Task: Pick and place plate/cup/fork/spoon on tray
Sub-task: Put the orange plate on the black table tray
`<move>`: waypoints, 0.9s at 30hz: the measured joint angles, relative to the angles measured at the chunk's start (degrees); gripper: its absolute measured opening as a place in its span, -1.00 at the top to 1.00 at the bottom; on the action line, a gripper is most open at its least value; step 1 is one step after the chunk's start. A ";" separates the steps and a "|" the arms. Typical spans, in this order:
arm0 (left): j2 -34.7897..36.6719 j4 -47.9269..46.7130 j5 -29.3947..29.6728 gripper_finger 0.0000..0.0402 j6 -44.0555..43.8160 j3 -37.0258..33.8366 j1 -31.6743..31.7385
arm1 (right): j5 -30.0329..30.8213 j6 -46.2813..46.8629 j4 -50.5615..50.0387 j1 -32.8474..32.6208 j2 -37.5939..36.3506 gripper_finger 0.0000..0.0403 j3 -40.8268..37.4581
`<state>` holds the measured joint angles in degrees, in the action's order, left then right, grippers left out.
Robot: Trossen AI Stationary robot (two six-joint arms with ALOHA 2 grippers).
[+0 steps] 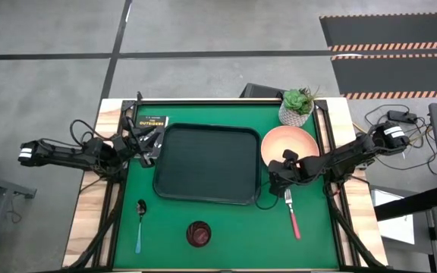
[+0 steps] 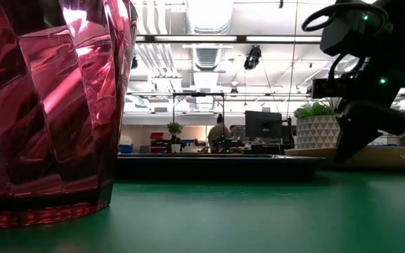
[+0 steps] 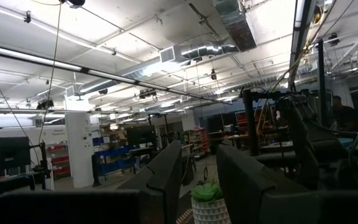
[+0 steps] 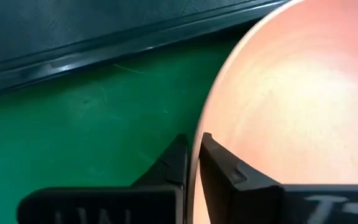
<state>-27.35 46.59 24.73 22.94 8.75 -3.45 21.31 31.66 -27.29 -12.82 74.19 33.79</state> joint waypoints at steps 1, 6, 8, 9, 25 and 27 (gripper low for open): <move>0.01 -0.04 0.00 0.58 0.00 0.00 -0.01 | -0.08 0.40 -0.38 0.00 0.02 0.92 0.25; -0.27 -0.07 0.00 0.58 0.00 -0.04 -0.01 | -0.73 1.36 -4.61 -0.04 0.02 0.91 2.75; -0.37 -0.07 0.00 0.58 0.00 -0.04 -0.01 | -0.81 1.28 -6.66 -0.04 0.02 0.91 4.17; -0.37 -0.07 0.00 0.58 0.00 -0.07 0.01 | -0.85 1.20 -7.81 -0.04 0.02 0.92 5.11; -0.37 -0.09 0.00 0.58 0.00 -0.07 0.00 | 0.12 0.18 -22.88 -0.94 0.07 0.96 18.79; -0.37 -0.09 0.00 0.58 0.00 -0.07 0.00 | 1.61 -0.74 -23.50 -1.29 0.07 0.96 20.25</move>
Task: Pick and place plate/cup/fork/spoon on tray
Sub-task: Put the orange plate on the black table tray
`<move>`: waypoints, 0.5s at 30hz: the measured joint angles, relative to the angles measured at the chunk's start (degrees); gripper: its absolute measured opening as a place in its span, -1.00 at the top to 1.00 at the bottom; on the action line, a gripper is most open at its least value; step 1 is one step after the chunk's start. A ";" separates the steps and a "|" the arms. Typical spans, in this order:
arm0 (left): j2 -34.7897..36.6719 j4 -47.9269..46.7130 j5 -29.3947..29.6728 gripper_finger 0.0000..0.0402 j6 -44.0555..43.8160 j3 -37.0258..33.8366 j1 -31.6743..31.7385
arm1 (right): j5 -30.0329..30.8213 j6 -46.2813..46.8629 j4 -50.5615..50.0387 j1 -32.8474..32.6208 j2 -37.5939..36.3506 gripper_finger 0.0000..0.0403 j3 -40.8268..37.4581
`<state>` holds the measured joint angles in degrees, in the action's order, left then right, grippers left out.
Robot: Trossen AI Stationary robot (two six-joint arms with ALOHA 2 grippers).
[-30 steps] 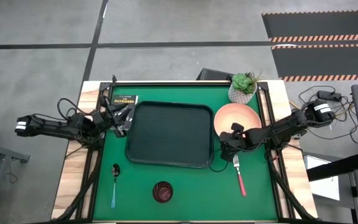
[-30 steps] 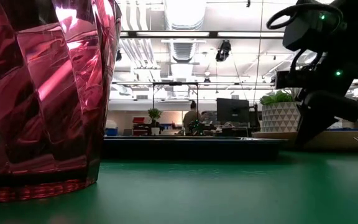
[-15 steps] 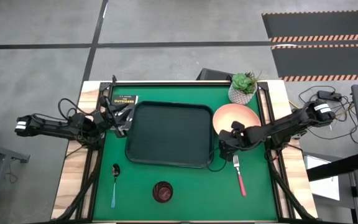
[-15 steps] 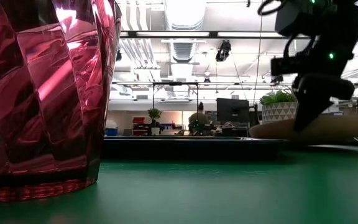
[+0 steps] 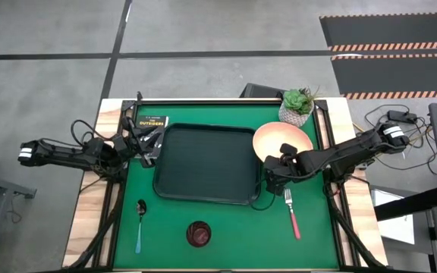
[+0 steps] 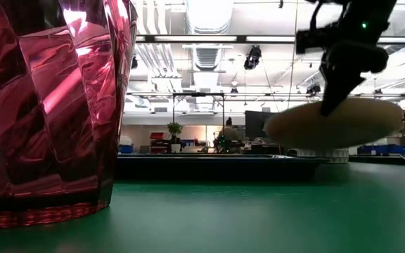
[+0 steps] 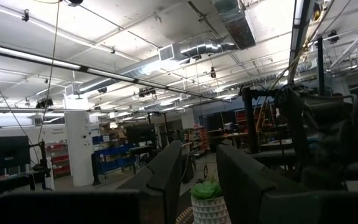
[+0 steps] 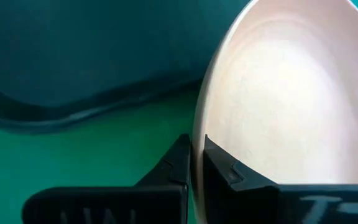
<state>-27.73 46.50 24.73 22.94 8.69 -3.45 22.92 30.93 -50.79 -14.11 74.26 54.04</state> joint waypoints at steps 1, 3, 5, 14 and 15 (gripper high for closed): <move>0.00 0.00 0.00 0.58 0.00 0.00 -0.02 | 0.84 -0.54 -0.23 -0.24 0.00 0.96 0.76; 0.00 0.00 0.00 0.58 0.00 0.00 -0.02 | 2.37 -1.45 0.10 -0.61 0.00 0.96 2.43; 0.00 0.00 0.00 0.58 0.00 0.00 -0.01 | 3.90 -2.68 1.59 -1.05 0.06 0.96 3.87; 0.00 0.01 0.00 0.58 -0.01 0.00 -0.02 | 5.35 -19.11 21.01 -1.50 4.50 0.96 7.18; 0.00 0.02 0.00 0.58 -0.02 0.00 0.01 | 5.29 -21.31 22.88 -1.50 5.45 0.96 7.66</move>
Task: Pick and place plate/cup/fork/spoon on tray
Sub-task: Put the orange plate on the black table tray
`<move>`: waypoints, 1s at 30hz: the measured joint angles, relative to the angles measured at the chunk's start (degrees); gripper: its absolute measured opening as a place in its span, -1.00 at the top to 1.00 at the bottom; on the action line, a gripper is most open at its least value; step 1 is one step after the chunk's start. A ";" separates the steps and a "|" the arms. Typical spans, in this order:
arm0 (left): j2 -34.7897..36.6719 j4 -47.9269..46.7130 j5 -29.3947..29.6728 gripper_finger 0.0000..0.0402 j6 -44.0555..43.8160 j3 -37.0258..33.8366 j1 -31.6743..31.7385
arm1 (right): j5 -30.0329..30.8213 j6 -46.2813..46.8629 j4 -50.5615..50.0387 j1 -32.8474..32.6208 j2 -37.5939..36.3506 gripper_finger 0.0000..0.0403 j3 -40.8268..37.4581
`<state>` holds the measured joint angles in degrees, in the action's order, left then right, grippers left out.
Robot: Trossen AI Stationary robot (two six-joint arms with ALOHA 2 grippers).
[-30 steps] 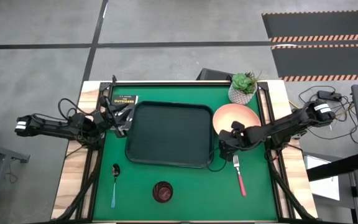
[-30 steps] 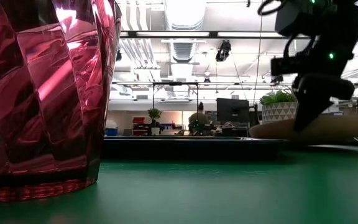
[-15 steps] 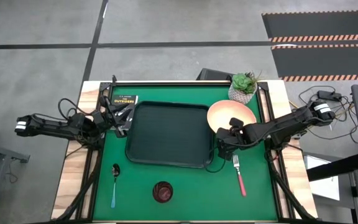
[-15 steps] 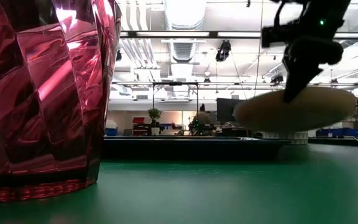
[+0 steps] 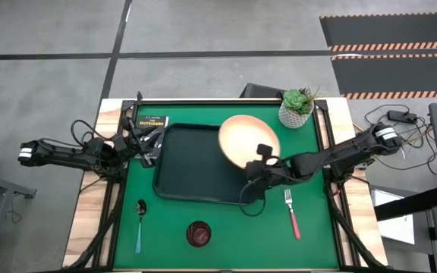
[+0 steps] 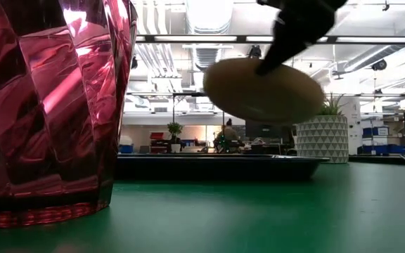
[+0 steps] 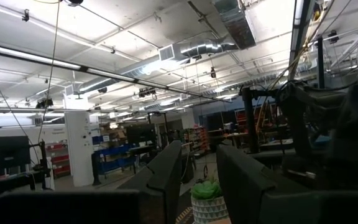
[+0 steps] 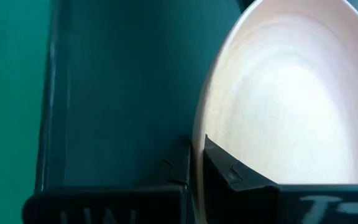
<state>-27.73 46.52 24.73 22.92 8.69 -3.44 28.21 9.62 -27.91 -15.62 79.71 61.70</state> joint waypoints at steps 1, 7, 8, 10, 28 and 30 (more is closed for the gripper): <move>0.00 -0.02 0.00 0.58 0.02 0.00 0.00 | 0.01 -2.15 1.65 0.00 1.04 0.96 0.60; 0.00 0.00 0.00 0.58 0.02 0.00 -0.02 | -0.60 -10.12 4.12 0.00 8.69 0.96 7.19; 0.00 0.02 0.00 0.58 0.02 0.00 -0.01 | -1.47 -11.14 4.18 0.02 10.11 0.96 8.51; 0.00 0.02 0.00 0.58 0.00 0.00 -0.01 | -3.14 -13.04 4.31 0.14 12.92 0.96 11.00; 0.11 0.13 0.00 0.58 0.02 0.00 0.00 | -13.52 -22.39 5.59 2.14 27.69 0.96 22.29; 0.11 0.11 0.00 0.58 0.02 0.00 -0.02 | -13.87 -22.47 6.14 2.51 27.73 0.96 22.29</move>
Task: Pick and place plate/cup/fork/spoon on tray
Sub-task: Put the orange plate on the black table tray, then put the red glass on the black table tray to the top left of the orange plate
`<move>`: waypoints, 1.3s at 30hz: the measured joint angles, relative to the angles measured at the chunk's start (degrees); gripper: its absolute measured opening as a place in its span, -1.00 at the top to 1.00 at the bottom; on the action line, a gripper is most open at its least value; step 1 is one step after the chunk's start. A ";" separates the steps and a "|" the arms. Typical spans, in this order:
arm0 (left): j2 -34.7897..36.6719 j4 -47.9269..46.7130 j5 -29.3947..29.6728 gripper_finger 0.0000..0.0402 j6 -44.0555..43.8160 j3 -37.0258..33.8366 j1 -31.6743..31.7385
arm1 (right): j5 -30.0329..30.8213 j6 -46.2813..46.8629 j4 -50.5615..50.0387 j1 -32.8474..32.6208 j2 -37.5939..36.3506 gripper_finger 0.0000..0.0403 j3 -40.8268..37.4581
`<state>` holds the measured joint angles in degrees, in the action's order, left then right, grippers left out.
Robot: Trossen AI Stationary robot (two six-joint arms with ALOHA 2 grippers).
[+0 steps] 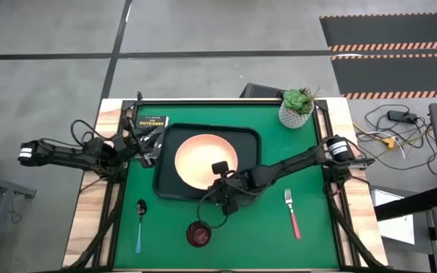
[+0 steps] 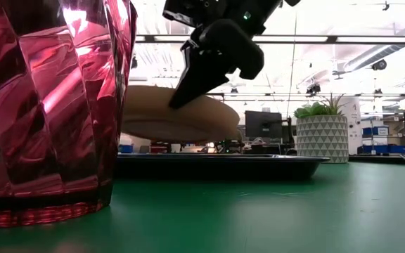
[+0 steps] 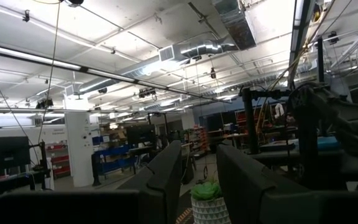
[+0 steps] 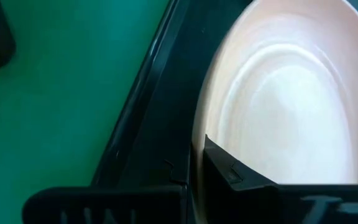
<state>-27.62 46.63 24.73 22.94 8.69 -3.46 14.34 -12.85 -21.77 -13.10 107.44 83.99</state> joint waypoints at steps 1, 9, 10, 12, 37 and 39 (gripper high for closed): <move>0.00 0.04 0.00 0.58 0.00 0.00 0.02 | -0.18 -0.07 -0.13 0.15 0.00 0.96 0.00; 0.00 0.04 0.00 0.58 -0.02 0.00 0.02 | -3.68 -0.52 1.90 2.03 2.27 0.96 -0.13; 0.00 0.07 0.00 0.58 0.00 0.00 0.02 | -3.94 -0.62 2.10 2.12 2.89 0.96 -0.13; 0.00 0.05 0.00 0.58 0.00 0.00 0.00 | -3.94 -0.83 2.05 2.29 4.09 0.96 -0.16; -0.09 0.07 0.00 0.58 -0.02 0.00 0.01 | -3.99 2.39 -0.90 3.41 5.60 0.47 -0.20; -0.09 0.02 -0.01 0.58 -0.01 0.00 0.01 | -4.04 2.80 -2.24 3.40 4.76 0.43 -0.20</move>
<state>-27.70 46.65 24.72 22.93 8.69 -3.46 10.31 -10.06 -24.01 -9.71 112.20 83.79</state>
